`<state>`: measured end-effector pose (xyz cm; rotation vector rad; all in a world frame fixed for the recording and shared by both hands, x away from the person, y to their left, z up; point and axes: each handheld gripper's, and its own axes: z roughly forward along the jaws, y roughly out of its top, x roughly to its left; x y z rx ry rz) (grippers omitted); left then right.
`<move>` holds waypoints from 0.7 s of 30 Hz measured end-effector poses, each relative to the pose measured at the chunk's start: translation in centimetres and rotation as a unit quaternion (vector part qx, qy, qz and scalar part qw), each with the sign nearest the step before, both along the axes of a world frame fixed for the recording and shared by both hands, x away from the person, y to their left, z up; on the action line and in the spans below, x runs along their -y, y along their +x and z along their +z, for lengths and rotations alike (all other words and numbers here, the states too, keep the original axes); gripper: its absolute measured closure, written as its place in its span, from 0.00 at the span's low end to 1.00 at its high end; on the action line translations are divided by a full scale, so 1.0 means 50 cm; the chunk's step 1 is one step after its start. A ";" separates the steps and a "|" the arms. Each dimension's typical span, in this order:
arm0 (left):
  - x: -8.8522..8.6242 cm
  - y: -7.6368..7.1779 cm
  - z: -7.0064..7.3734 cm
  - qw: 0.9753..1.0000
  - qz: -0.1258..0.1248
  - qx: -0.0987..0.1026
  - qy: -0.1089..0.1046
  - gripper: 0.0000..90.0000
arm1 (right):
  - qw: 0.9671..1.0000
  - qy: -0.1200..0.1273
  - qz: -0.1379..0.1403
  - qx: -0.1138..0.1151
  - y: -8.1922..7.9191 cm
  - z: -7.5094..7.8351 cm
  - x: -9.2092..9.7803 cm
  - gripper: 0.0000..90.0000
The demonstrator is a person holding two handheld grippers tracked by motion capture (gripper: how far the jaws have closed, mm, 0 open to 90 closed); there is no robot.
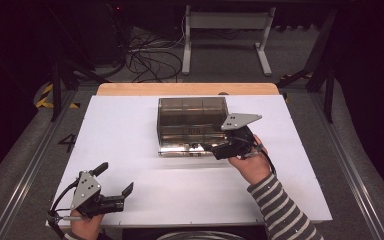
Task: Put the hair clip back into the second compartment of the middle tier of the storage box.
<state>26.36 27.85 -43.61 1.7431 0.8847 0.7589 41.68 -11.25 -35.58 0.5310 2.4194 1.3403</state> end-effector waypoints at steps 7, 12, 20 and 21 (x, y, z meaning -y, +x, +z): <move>0.001 0.000 0.001 1.000 0.000 0.001 0.001 0.03 | 0.999 0.032 -0.010 0.014 -0.026 0.003 0.050 0.16; 0.003 0.000 0.000 1.000 0.001 0.000 0.000 0.03 | 0.999 0.044 -0.017 0.020 -0.042 0.003 0.085 0.15; 0.003 0.000 0.000 1.000 0.001 0.001 0.001 0.03 | 0.997 0.063 -0.030 0.026 -0.064 -0.008 0.139 0.15; 0.003 0.000 0.000 1.000 0.002 0.001 0.001 0.03 | 0.997 0.062 -0.032 0.025 -0.066 -0.010 0.145 0.15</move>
